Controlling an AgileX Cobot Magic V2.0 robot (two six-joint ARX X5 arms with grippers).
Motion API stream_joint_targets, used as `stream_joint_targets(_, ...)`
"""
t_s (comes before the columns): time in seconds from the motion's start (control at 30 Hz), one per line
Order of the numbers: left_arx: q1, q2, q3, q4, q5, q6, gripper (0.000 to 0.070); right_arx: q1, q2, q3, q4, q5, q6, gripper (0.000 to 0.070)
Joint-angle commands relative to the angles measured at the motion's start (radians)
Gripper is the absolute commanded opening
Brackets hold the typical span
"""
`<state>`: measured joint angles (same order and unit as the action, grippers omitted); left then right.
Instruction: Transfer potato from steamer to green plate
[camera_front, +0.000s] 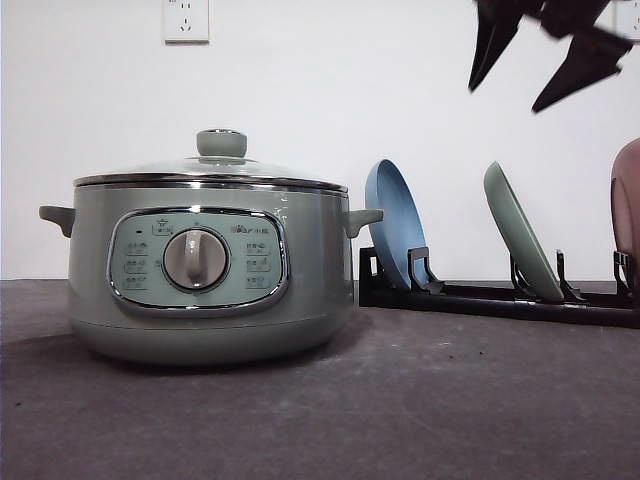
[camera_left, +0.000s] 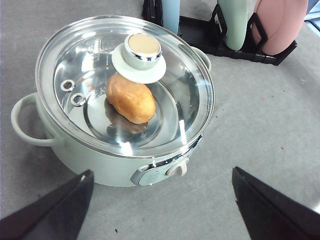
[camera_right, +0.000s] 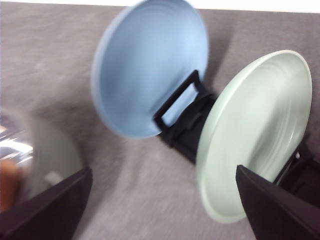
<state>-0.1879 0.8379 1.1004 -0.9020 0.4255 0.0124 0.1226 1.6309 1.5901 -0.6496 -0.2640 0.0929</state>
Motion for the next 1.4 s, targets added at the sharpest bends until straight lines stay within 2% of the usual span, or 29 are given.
stream_joint_targets(0.0,-0.002,0.007,0.023,0.004,0.005,-0.002,0.0560,0.001,0.037,0.028,0.032,0.014,0.013,0.0552)
stream_joint_targets(0.17,-0.002,0.007,0.023,0.004,0.005,-0.002,0.0560,0.001,0.104,0.028,0.101,0.053,0.019,0.0540)
stream_joint_targets(0.47,-0.002,0.007,0.023,0.004,0.005,-0.002,0.0560,-0.002,0.194,0.028,0.192,0.063,0.043,0.0526)
stream_joint_targets(0.67,-0.002,0.007,0.023,0.004,0.005,-0.002,0.0560,-0.008,0.237,0.028,0.214,0.071,0.058,0.0450)
stream_joint_targets(0.77,-0.002,0.007,0.023,0.004,0.005,-0.002,0.0560,-0.009,0.248,0.028,0.217,0.072,0.058,0.0437)
stream_joint_targets(0.97,-0.002,0.007,0.023,0.005,0.005,-0.002,0.0560,-0.010,0.252,0.028,0.223,0.074,0.058,0.0228)
stream_joint_targets(1.17,-0.002,0.007,0.023,0.005,0.005,-0.002,0.0560,-0.009,0.252,0.028,0.223,0.070,0.058,0.0135)
stream_joint_targets(1.3,-0.002,0.007,0.023,0.005,0.005,-0.001,0.0560,-0.009,0.252,0.028,0.223,0.050,0.062,0.0040)
stream_joint_targets(1.37,-0.002,0.007,0.023,0.005,0.005,-0.001,0.0560,-0.009,0.252,0.028,0.223,0.044,0.069,0.0021)
